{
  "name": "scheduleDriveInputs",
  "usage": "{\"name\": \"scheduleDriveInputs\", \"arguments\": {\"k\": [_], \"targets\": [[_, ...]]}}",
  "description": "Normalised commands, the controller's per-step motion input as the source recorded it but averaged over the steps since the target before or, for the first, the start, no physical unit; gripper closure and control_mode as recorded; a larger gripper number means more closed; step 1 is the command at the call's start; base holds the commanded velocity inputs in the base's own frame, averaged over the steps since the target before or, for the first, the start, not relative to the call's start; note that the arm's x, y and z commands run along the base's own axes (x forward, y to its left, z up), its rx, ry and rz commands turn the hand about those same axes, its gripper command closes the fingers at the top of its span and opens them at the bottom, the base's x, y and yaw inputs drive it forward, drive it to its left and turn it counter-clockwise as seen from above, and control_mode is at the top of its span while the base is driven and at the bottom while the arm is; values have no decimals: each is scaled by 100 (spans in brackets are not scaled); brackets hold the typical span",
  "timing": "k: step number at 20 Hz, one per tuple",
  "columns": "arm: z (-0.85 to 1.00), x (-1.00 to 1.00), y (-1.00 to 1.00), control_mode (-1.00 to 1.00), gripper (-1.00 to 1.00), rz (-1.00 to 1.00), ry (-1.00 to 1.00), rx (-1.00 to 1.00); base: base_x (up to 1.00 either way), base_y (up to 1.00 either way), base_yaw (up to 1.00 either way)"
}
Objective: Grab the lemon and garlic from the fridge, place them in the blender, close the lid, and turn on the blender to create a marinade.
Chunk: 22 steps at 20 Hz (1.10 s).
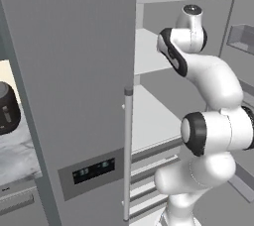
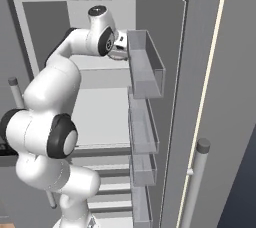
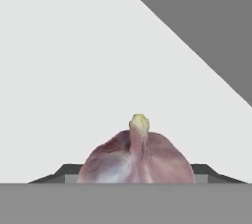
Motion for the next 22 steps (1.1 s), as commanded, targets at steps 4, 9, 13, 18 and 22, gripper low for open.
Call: {"name": "scheduleDriveInputs", "arguments": {"k": [4,9,13,18,22], "targets": [[0,-92,4,-100,100,2,-21,0,0,0,0],[0,-100,18,-100,100,2,-8,0,0,0,0],[5,-100,20,-100,100,0,0,5,0,0,0],[-1,-100,34,-100,100,2,0,2,0,0,0],[-13,-100,41,-100,100,4,1,0,0,0,0]]}}
